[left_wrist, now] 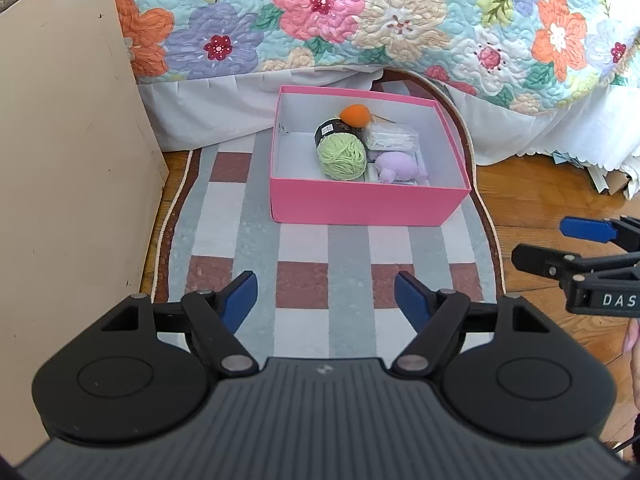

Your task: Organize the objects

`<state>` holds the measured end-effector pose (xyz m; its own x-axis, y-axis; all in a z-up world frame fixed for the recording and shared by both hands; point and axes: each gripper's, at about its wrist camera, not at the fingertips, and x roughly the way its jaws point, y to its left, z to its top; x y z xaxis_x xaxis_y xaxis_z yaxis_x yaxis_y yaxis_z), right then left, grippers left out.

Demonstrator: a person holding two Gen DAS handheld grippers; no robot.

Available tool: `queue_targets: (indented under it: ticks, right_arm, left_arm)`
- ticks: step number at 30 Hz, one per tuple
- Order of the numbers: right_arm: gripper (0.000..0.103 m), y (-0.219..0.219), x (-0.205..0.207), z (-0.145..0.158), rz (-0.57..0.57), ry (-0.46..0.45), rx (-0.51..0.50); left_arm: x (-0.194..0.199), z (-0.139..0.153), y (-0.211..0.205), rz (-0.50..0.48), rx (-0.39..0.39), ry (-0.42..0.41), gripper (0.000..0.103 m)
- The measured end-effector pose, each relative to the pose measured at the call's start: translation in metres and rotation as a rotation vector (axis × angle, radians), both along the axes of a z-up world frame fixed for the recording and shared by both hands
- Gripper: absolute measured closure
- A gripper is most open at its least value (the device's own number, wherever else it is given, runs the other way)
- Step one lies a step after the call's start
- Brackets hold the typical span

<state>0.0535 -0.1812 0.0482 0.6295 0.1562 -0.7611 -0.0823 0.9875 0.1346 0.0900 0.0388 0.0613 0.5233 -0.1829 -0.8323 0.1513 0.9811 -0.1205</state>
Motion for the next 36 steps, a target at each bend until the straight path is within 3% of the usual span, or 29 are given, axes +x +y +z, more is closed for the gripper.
queue_targets:
  ticks: [2, 4, 7, 25, 36]
  right_arm:
    - [0.011, 0.000, 0.000, -0.002, -0.030, 0.016, -0.027]
    - [0.011, 0.001, 0.001, -0.003, -0.047, 0.029, -0.047]
    - [0.011, -0.001, 0.000, -0.005, -0.054, 0.041, -0.058]
    - [0.011, 0.001, -0.009, -0.004, -0.089, 0.104, -0.090]
    - [0.011, -0.004, -0.010, -0.006, -0.111, 0.118, -0.089]
  left_arm:
    - [0.000, 0.000, 0.000, 0.009, -0.002, -0.001, 0.021]
    - [-0.001, 0.000, 0.001, 0.013, 0.001, -0.005, 0.008]
    - [-0.001, -0.001, 0.001, 0.017, 0.012, 0.006, 0.002]
    - [0.000, -0.005, -0.002, 0.031, 0.080, 0.099, 0.001]
    - [-0.001, -0.007, 0.002, 0.049, 0.070, 0.108, 0.001]
